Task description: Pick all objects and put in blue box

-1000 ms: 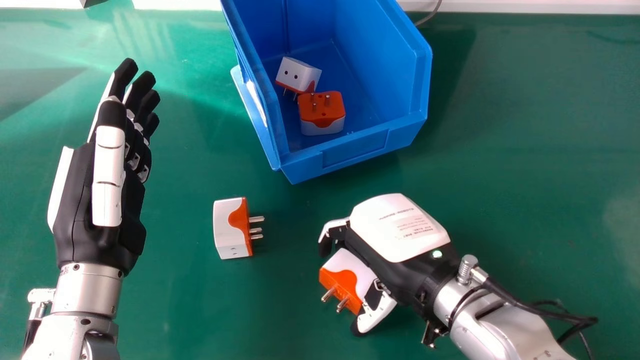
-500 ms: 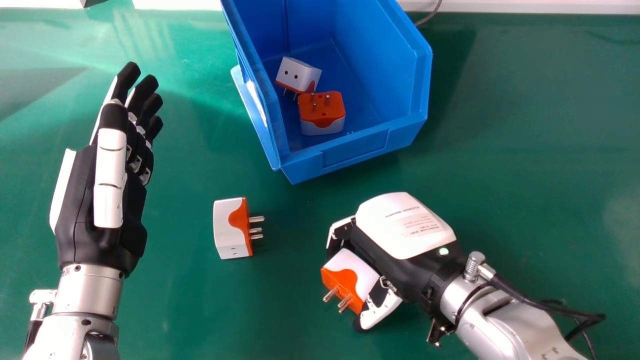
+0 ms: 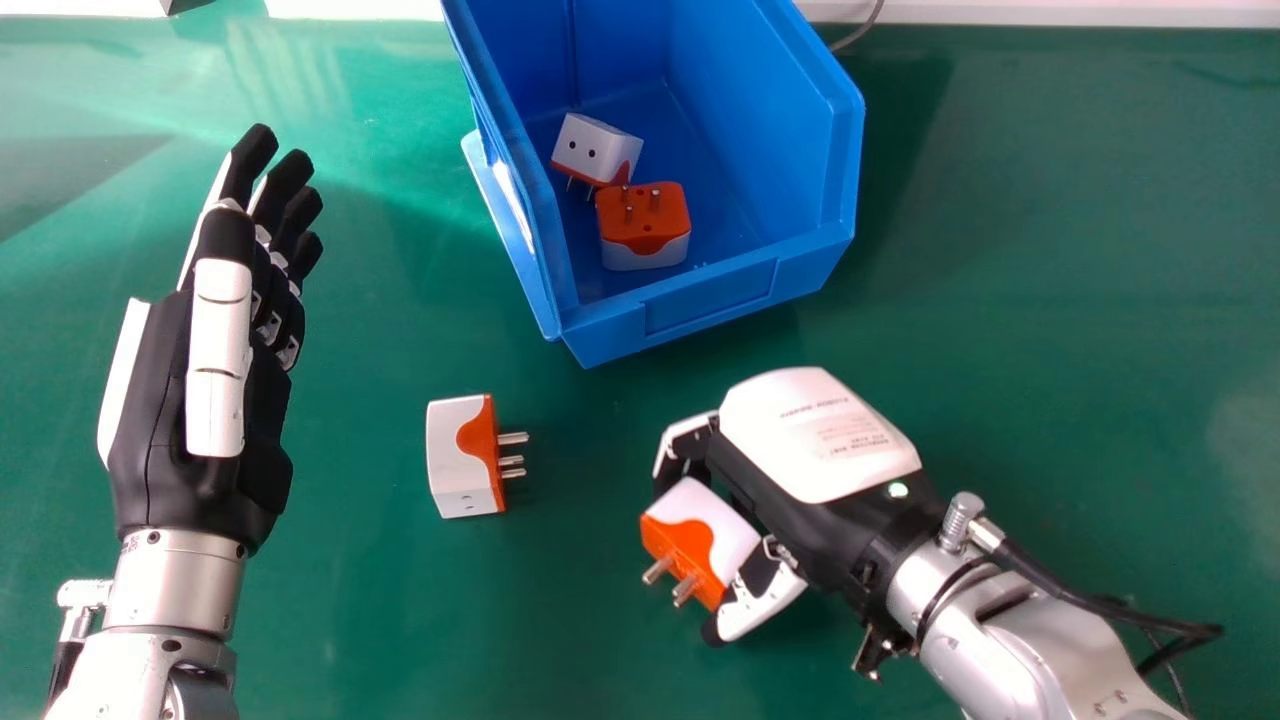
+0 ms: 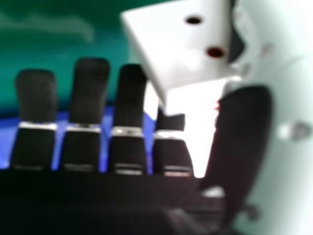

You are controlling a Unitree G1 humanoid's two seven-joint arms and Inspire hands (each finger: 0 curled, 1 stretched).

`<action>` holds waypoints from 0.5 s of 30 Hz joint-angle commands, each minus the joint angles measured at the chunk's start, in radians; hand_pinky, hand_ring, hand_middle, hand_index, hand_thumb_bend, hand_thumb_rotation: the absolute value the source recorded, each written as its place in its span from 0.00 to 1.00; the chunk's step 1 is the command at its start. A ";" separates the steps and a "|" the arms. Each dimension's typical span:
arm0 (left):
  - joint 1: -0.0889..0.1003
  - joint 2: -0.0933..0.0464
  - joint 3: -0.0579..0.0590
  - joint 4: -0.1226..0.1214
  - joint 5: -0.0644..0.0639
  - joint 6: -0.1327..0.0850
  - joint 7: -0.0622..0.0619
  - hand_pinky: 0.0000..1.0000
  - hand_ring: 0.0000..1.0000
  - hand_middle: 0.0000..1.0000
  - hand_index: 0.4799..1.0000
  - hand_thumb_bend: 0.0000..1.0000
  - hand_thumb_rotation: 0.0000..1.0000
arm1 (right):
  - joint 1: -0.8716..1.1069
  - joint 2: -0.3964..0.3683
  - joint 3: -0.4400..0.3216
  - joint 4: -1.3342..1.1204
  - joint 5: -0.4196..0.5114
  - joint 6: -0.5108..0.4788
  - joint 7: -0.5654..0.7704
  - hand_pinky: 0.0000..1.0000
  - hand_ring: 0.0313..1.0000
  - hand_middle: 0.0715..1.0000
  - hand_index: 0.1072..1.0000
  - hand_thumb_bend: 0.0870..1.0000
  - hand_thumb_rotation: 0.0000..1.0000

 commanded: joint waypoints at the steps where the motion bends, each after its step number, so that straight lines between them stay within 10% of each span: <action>1: 0.005 0.006 0.009 -0.016 -0.010 -0.022 -0.006 0.99 0.96 0.95 0.91 0.71 0.90 | 0.004 0.006 -0.022 -0.064 0.007 0.015 0.006 0.28 0.40 0.49 0.49 0.45 0.00; 15: 0.021 -0.004 0.009 -0.016 -0.027 -0.025 -0.005 1.00 0.97 0.96 0.92 0.69 0.89 | 0.071 -0.013 -0.073 -0.255 0.049 0.008 0.065 0.28 0.39 0.49 0.49 0.44 0.00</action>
